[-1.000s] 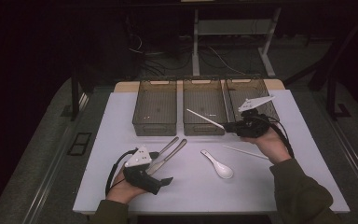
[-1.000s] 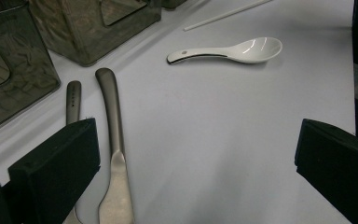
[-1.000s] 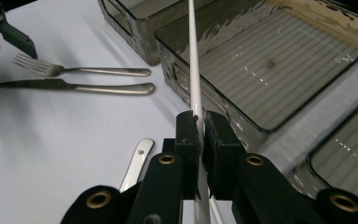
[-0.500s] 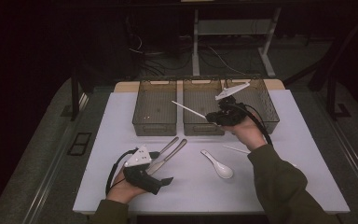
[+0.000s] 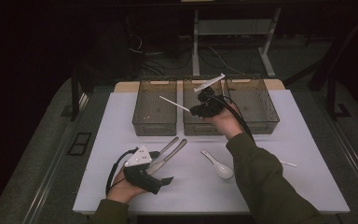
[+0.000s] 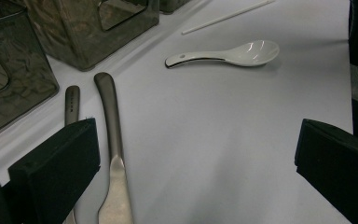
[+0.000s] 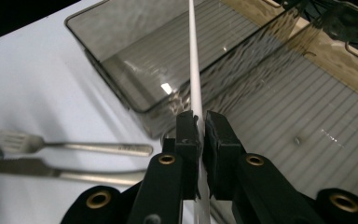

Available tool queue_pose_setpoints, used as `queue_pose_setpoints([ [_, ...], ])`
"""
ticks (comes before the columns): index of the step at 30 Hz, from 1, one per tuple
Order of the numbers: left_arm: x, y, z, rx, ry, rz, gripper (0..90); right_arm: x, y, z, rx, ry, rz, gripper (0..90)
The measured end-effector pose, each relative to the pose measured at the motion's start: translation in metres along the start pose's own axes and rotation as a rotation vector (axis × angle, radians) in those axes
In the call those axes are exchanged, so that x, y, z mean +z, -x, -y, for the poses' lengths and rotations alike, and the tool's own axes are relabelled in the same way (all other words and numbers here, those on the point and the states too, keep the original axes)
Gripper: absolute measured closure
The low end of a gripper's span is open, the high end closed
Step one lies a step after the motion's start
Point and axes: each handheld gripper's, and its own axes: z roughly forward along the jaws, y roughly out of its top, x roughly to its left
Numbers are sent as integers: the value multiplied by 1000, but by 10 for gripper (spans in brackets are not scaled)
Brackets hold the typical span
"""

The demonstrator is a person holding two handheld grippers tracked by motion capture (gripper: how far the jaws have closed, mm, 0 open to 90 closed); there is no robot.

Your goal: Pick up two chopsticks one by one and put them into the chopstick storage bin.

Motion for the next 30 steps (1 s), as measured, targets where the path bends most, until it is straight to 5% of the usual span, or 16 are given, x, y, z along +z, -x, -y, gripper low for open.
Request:
queue_pose_setpoints([
  [10,1,1,0,5,-1,8,0,37,-7,-26,0,-20,10,843],
  [30,1,1,-1,-1,9,18,0,97,-21,-51,44,-69,14,842],
])
